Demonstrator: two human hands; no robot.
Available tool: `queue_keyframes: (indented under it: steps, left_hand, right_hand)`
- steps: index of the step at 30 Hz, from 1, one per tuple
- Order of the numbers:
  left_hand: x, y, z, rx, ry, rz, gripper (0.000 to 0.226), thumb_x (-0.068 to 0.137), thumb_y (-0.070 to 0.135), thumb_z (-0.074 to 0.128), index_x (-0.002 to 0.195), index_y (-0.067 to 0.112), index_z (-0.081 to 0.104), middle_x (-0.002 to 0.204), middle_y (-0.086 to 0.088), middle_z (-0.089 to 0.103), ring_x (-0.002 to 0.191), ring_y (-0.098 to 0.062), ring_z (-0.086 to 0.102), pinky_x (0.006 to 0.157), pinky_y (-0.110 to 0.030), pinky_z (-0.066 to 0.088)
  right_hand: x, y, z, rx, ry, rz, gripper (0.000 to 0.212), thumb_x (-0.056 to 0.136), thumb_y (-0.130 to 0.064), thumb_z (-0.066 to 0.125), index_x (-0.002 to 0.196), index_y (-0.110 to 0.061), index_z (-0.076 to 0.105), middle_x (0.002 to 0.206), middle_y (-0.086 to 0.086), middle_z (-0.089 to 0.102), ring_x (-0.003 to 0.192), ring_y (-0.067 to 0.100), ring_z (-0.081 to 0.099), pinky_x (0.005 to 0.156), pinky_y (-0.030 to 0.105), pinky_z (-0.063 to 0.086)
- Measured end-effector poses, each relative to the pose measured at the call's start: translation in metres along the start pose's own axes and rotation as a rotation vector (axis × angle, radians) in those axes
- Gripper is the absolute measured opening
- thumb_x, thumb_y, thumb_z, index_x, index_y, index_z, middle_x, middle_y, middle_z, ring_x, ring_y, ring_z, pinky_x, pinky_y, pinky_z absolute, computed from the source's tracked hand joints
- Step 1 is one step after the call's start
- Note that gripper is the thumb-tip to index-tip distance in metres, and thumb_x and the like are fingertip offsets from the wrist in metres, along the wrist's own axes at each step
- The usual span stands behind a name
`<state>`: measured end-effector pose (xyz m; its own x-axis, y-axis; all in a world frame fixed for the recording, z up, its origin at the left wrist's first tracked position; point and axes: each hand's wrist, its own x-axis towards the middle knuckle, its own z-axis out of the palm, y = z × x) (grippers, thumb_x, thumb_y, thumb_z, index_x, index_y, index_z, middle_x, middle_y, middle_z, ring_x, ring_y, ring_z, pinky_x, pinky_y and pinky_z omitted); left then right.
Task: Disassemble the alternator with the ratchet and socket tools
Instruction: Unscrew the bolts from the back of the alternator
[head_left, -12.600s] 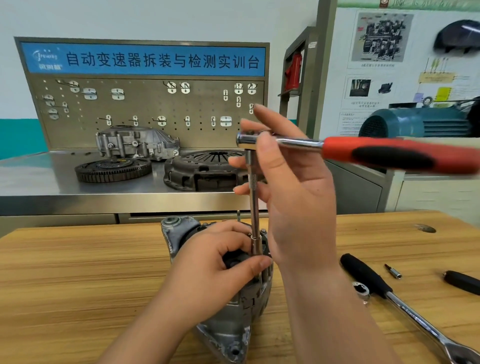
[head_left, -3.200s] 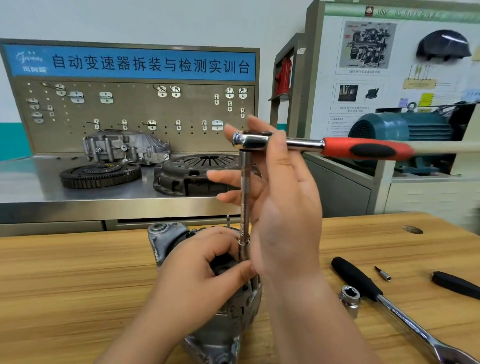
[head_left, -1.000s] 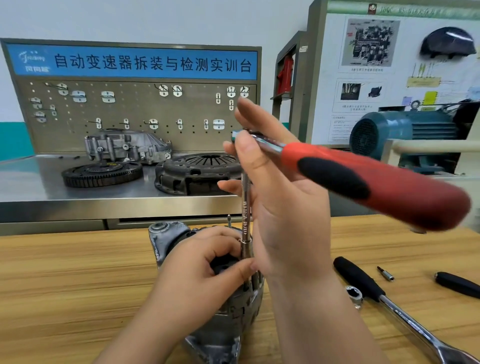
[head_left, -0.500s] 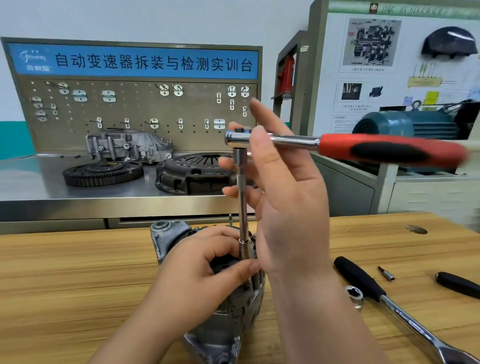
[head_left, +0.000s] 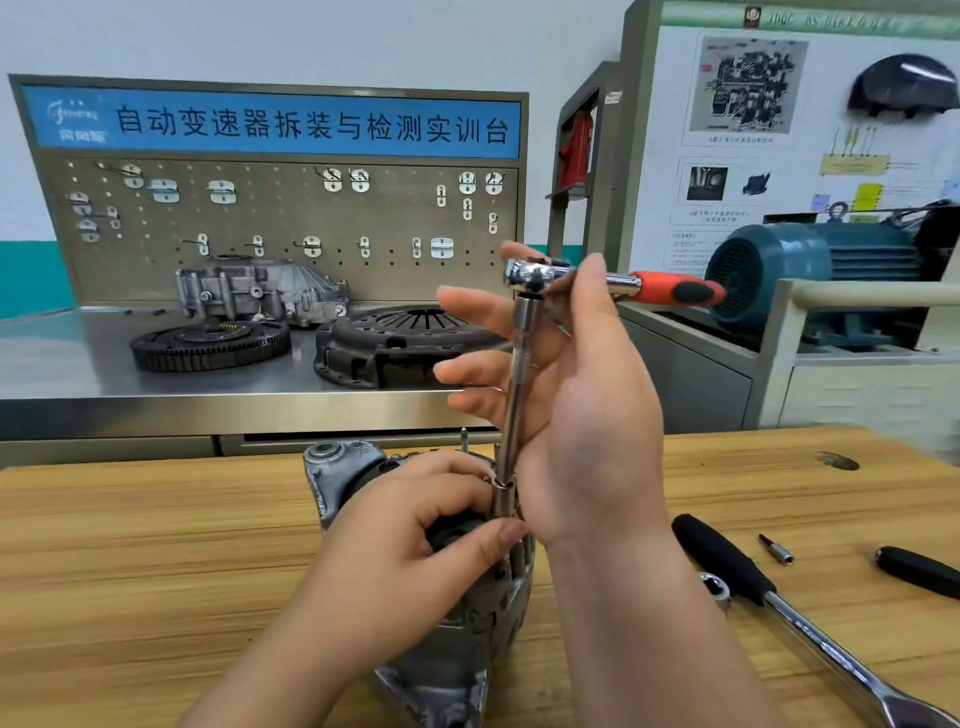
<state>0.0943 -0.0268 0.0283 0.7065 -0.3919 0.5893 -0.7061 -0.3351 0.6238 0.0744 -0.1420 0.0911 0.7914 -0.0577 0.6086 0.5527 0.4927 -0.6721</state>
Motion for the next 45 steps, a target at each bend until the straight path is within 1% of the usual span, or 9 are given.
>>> queue_keyframes:
  steps: [4, 10, 18, 25, 29, 33, 38, 41, 45]
  left_hand:
    - [0.001, 0.001, 0.001, 0.035, 0.055, -0.002, 0.042, 0.066, 0.058, 0.057, 0.068, 0.017, 0.067, 0.087, 0.019, 0.065, 0.086, -0.005, 0.063, 0.070, -0.020, 0.047]
    - [0.001, 0.000, 0.003, 0.095, 0.039, 0.017, 0.043, 0.072, 0.053, 0.059, 0.086, 0.016, 0.073, 0.097, 0.015, 0.067, 0.098, -0.006, 0.062, 0.081, -0.034, 0.050]
    - [0.001, 0.003, 0.002, 0.001, 0.020, -0.017, 0.033, 0.074, 0.047, 0.063, 0.076, 0.016, 0.072, 0.097, 0.010, 0.066, 0.095, -0.012, 0.064, 0.081, -0.034, 0.050]
    - [0.001, 0.003, 0.006, 0.054, 0.088, -0.026, 0.049, 0.066, 0.053, 0.055, 0.078, 0.007, 0.066, 0.074, 0.000, 0.065, 0.078, -0.019, 0.061, 0.070, -0.046, 0.048]
    - [0.001, 0.003, 0.004, 0.059, 0.075, -0.041, 0.049, 0.066, 0.057, 0.051, 0.084, 0.015, 0.069, 0.082, 0.008, 0.068, 0.085, -0.010, 0.062, 0.074, -0.041, 0.051]
    - [0.000, 0.003, 0.004, 0.050, 0.053, -0.008, 0.044, 0.070, 0.053, 0.052, 0.086, 0.017, 0.071, 0.088, 0.012, 0.068, 0.090, -0.007, 0.063, 0.076, -0.036, 0.051]
    - [-0.001, 0.004, 0.004, 0.031, 0.023, 0.001, 0.037, 0.075, 0.045, 0.060, 0.080, 0.010, 0.072, 0.099, 0.013, 0.065, 0.096, -0.010, 0.063, 0.078, -0.034, 0.051]
    - [0.001, 0.004, 0.004, 0.042, 0.020, -0.011, 0.024, 0.075, 0.035, 0.063, 0.081, 0.015, 0.074, 0.098, 0.015, 0.066, 0.094, -0.007, 0.063, 0.078, -0.032, 0.050]
    - [0.001, 0.006, 0.005, 0.068, 0.071, -0.014, 0.027, 0.071, 0.044, 0.062, 0.078, 0.021, 0.074, 0.088, 0.022, 0.067, 0.086, 0.002, 0.062, 0.070, -0.017, 0.048]
  right_hand:
    - [-0.001, 0.000, 0.003, -0.164, 0.017, -0.185, 0.023, 0.091, -0.031, 0.055, 0.109, -0.037, 0.066, 0.096, -0.007, 0.071, 0.073, 0.012, 0.067, 0.054, 0.021, 0.051]
    - [-0.002, 0.001, 0.006, -0.165, -0.039, -0.195, 0.024, 0.093, -0.028, 0.051, 0.112, -0.034, 0.065, 0.121, -0.007, 0.068, 0.072, 0.015, 0.070, 0.056, 0.020, 0.052]
    - [0.002, 0.000, 0.000, -0.053, -0.022, 0.062, 0.047, 0.081, -0.058, 0.039, 0.099, -0.021, 0.062, 0.088, 0.007, 0.075, 0.052, 0.016, 0.064, 0.050, 0.025, 0.048]
    - [-0.002, 0.007, 0.006, -0.163, 0.046, -0.173, 0.027, 0.089, -0.025, 0.059, 0.112, -0.036, 0.068, 0.080, -0.017, 0.067, 0.081, 0.013, 0.066, 0.057, 0.020, 0.051]
    - [-0.002, 0.007, 0.007, -0.167, 0.027, -0.215, 0.025, 0.088, -0.022, 0.061, 0.109, -0.033, 0.068, 0.097, -0.019, 0.070, 0.088, 0.016, 0.067, 0.059, 0.022, 0.052]
    - [-0.004, 0.007, 0.009, -0.050, -0.011, -0.117, 0.022, 0.093, -0.036, 0.048, 0.103, -0.033, 0.067, 0.111, 0.000, 0.071, 0.070, 0.018, 0.069, 0.053, 0.022, 0.052]
    - [-0.002, 0.001, 0.005, 0.059, -0.037, 0.001, 0.035, 0.089, -0.047, 0.047, 0.090, -0.016, 0.063, 0.084, 0.007, 0.074, 0.054, 0.016, 0.065, 0.047, 0.022, 0.048]
    - [-0.003, 0.003, 0.006, 0.026, -0.006, -0.067, 0.017, 0.089, -0.035, 0.056, 0.093, -0.027, 0.070, 0.092, 0.005, 0.071, 0.063, 0.017, 0.068, 0.048, 0.022, 0.049]
    - [-0.003, 0.005, 0.006, -0.239, 0.018, -0.330, 0.022, 0.092, -0.021, 0.057, 0.103, -0.037, 0.068, 0.107, -0.007, 0.069, 0.084, 0.012, 0.069, 0.060, 0.022, 0.052]
